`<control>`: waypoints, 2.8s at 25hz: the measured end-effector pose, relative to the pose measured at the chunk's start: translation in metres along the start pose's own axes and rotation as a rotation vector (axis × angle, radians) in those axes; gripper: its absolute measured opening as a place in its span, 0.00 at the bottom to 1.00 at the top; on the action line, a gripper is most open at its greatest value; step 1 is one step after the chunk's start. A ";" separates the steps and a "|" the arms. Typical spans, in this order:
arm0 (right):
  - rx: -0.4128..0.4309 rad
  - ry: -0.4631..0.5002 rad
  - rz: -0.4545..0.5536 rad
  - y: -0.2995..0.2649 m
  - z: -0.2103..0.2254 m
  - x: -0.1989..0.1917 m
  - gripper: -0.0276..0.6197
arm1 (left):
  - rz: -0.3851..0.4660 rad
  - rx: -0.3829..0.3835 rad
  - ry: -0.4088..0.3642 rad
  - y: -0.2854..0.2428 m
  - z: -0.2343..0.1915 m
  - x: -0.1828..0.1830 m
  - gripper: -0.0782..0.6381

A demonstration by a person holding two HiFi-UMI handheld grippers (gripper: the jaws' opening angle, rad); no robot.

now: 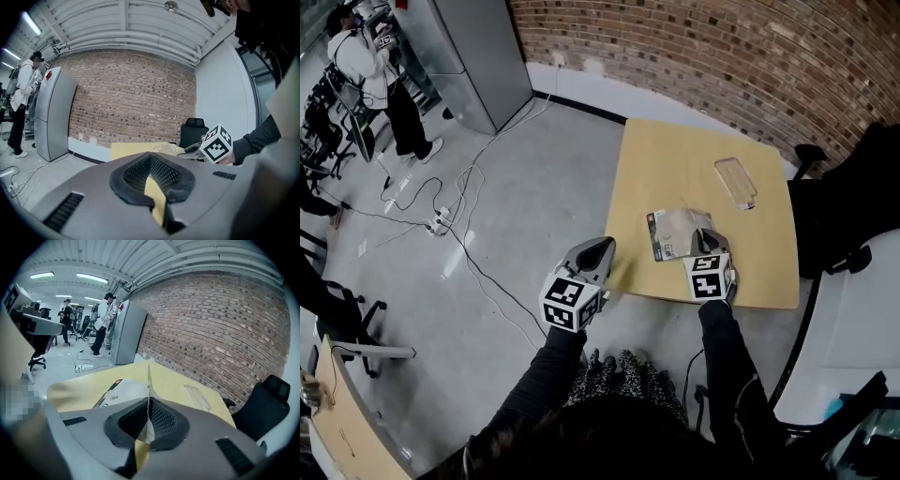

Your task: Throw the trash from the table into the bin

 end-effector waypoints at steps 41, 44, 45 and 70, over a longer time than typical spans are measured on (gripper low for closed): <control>0.357 -0.050 0.254 -0.011 -0.259 0.147 0.06 | 0.021 0.275 0.007 0.154 -0.171 -0.010 0.12; 0.353 -0.065 0.238 -0.014 -0.271 0.145 0.06 | 0.017 0.276 0.026 0.160 -0.178 -0.018 0.12; 0.352 -0.069 0.238 -0.015 -0.275 0.145 0.06 | 0.017 0.274 0.028 0.162 -0.180 -0.020 0.12; 0.350 -0.151 0.117 -0.055 -0.351 0.037 0.06 | -0.054 0.207 0.045 0.177 -0.198 -0.122 0.12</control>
Point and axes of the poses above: the fingertips, and each gripper's own axes: y backward along the fingers, z to its right, x out of its top, the point moved 4 cm from there along y, backward along the fingers, and after that the axes turned 7 degrees about -y, right-handed, at the moved point
